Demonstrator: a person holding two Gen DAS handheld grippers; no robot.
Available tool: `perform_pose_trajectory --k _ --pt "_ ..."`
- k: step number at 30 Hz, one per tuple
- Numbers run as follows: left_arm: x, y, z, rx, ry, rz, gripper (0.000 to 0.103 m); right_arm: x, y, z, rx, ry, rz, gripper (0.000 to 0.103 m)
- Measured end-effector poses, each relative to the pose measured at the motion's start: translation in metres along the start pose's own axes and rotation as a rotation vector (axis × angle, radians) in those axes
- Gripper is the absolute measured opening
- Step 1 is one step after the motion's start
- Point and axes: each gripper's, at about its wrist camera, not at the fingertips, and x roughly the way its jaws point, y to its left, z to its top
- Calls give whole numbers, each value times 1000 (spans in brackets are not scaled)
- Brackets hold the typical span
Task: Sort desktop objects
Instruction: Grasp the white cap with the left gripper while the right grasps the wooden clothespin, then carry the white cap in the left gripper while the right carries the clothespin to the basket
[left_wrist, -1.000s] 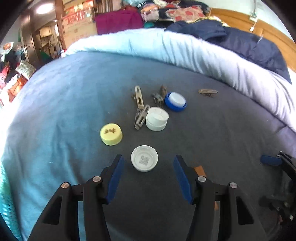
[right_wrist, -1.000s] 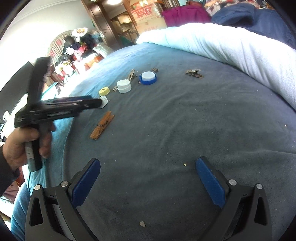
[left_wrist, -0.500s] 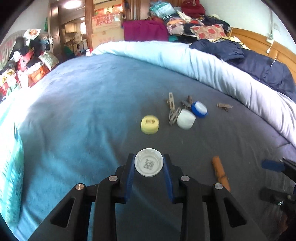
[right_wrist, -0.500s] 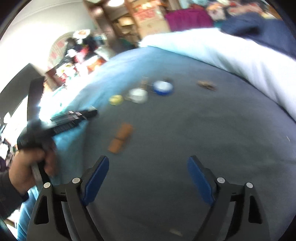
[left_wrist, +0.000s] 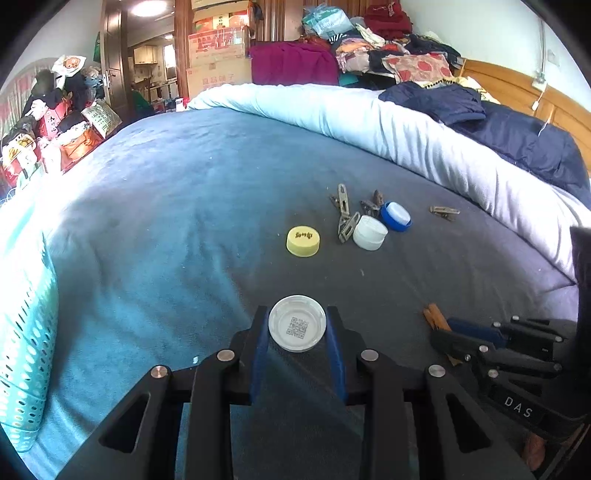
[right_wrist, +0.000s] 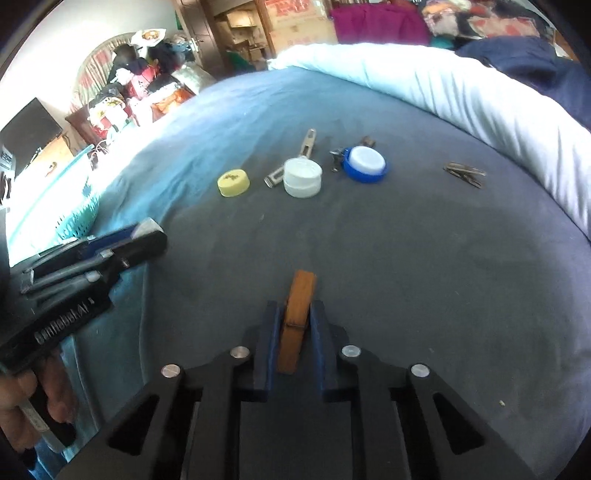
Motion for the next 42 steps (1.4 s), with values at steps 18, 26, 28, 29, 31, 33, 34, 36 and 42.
perform_pose_trajectory --k 18,26,28,29,31,33,34,36,42 --pt "-135 13 41 36 -167 153 30 -134 22 38 -45 -245 21 15" --pt "-178 49 56 -2 -218 199 30 -164 71 74 -139 -313 65 15" --pt "-186 60 58 -14 -227 215 30 -167 83 82 -161 -320 80 15" --pt "-190 63 58 -23 -230 224 30 -168 90 86 -172 -324 86 15" --pt "-198 75 58 -41 -236 238 30 -171 102 93 -194 -330 97 15" --pt "-206 84 58 -57 -240 252 30 -172 114 100 -211 -337 110 15" --pt "-209 89 57 -63 -241 257 30 -173 120 103 -217 -339 118 15" --pt "-215 98 55 -73 -244 271 30 -173 133 109 -234 -342 128 15" --pt "-228 128 51 -95 -244 306 30 -174 168 121 -279 -338 160 15"
